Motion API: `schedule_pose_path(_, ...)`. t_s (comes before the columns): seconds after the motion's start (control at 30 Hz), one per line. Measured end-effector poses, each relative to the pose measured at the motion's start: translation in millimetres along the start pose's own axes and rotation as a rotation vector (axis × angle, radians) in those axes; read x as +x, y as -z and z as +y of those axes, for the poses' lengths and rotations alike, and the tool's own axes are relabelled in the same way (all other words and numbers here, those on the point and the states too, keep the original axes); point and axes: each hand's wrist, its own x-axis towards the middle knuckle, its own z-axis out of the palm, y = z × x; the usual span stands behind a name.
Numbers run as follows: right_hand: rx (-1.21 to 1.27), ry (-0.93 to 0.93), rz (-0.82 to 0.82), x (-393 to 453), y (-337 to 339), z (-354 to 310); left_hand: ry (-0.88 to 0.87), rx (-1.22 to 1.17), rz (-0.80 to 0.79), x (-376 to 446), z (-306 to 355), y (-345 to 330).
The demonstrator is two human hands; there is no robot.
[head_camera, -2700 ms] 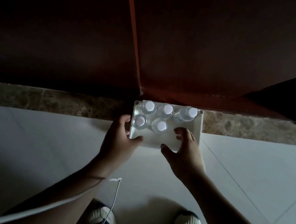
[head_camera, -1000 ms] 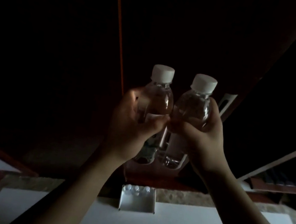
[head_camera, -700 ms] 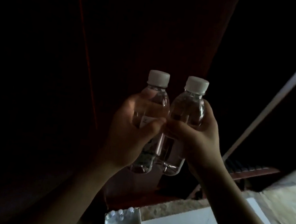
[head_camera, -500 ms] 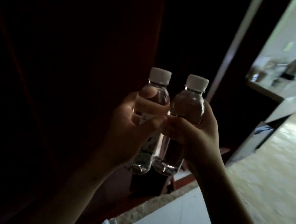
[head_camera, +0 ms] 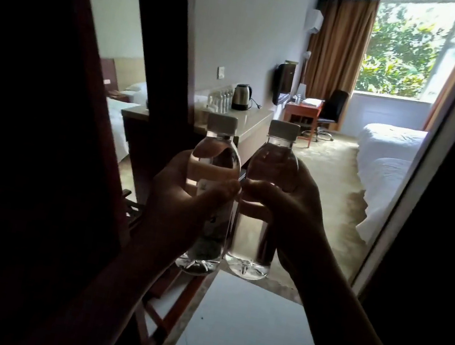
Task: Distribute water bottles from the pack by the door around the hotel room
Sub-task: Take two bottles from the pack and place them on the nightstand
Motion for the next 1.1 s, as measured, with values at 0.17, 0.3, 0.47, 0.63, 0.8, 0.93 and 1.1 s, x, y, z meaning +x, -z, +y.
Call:
schedule_pose_path(0.17, -0.074, 0.025, 0.115, 55.8, 74.3, -6.0, 0.012, -0.048, -0.039, 59.4, -23.9, -74.1)
schedule_pose_path(0.3, -0.104, 0.047, 0.161, 95.5, 111.5, -2.8, -0.02, -0.038, -0.097, 103.9, -48.8, -109.6)
schedule_pose_path(0.47, -0.117, 0.064, 0.221, 161.3, 136.6, 26.1, -0.057, -0.014, -0.164, 167.0, -87.9, -132.8)
schedule_pose_path(0.63, -0.201, 0.088, 0.27, 244.0, 144.0, 68.7, -0.064, -0.05, -0.192, 255.7, -140.2, -139.9)
schedule_pose_path(0.8, -0.282, 0.113, 0.365, 349.7, 154.2, 85.4, -0.024, -0.157, -0.243, 367.4, -178.2, -158.5)
schedule_pose_path(0.93, -0.368, 0.168, 0.448, 416.0, 183.9, 96.2, -0.026, -0.185, -0.33, 439.0, -207.4, -198.8)
schedule_pose_path(1.1, -0.472, 0.191, 0.559, 476.0, 243.0, 115.9, 0.013, -0.256, -0.384, 501.5, -249.3, -267.3)
